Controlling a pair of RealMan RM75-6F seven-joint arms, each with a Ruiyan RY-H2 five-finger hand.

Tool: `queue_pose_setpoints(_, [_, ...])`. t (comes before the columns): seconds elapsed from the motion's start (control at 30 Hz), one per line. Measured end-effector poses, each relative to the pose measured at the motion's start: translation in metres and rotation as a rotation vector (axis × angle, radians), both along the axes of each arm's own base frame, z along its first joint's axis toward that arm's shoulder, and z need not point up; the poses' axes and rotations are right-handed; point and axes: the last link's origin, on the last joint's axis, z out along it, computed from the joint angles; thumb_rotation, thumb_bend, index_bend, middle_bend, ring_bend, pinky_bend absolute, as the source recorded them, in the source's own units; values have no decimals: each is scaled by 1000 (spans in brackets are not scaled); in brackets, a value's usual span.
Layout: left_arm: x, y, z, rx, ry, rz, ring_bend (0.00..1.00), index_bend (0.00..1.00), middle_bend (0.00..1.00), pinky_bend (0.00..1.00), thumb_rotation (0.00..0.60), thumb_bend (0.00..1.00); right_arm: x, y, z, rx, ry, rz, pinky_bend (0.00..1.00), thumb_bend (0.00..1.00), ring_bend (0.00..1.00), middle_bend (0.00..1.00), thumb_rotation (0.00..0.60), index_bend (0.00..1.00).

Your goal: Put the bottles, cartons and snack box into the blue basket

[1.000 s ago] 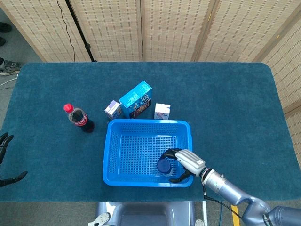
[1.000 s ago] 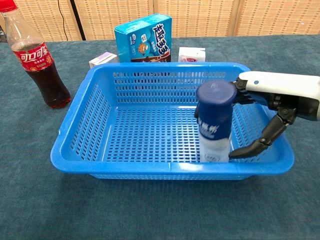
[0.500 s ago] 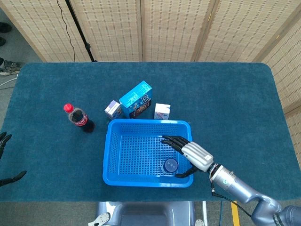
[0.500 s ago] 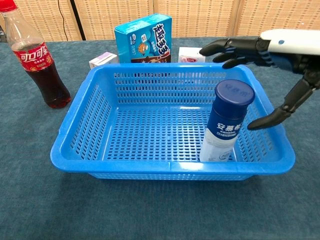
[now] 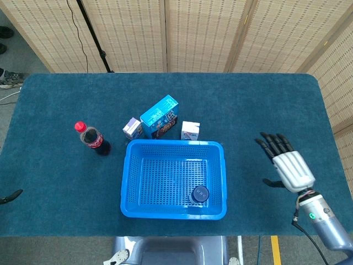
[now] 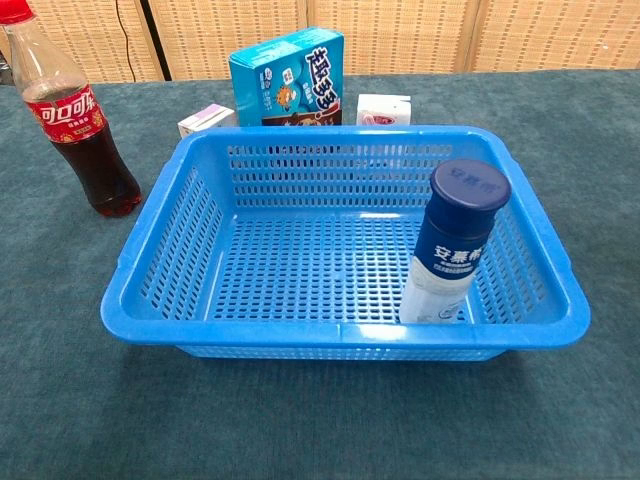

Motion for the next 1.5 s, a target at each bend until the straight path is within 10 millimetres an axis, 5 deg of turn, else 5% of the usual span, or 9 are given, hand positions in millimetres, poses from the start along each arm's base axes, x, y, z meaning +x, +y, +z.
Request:
queue_pose_setpoints(0.1, [-12,17,3,6,-44,-34,0,0,0,0,600,0,-28,26,9,-88,29,-94,0,0,0,0,600,0])
queue_pose_setpoints(0.27, [-18,56,-3,5,-182,-112,0,0,0,0,600,0,-48,48,6,-142,38,-137,0,0,0,0,600,0])
queue_pose_setpoints(0.67, [12,123,-57,-180,-301,-152,0,0,0,0,600,0,-76,40,5,-151,28,-147,0,0,0,0,600,0])
queue_pose_setpoints(1.27, [45,169,-132,-310,-428,-55,0,0,0,0,600,57,-74,34,1,-159,27,-121,0,0,0,0,600,0])
queue_pose_setpoints(1.5, [48,174,-151,-319,-445,-25,0,0,0,18,600,316,-75,34,1,-162,23,-118,0,0,0,0,600,0])
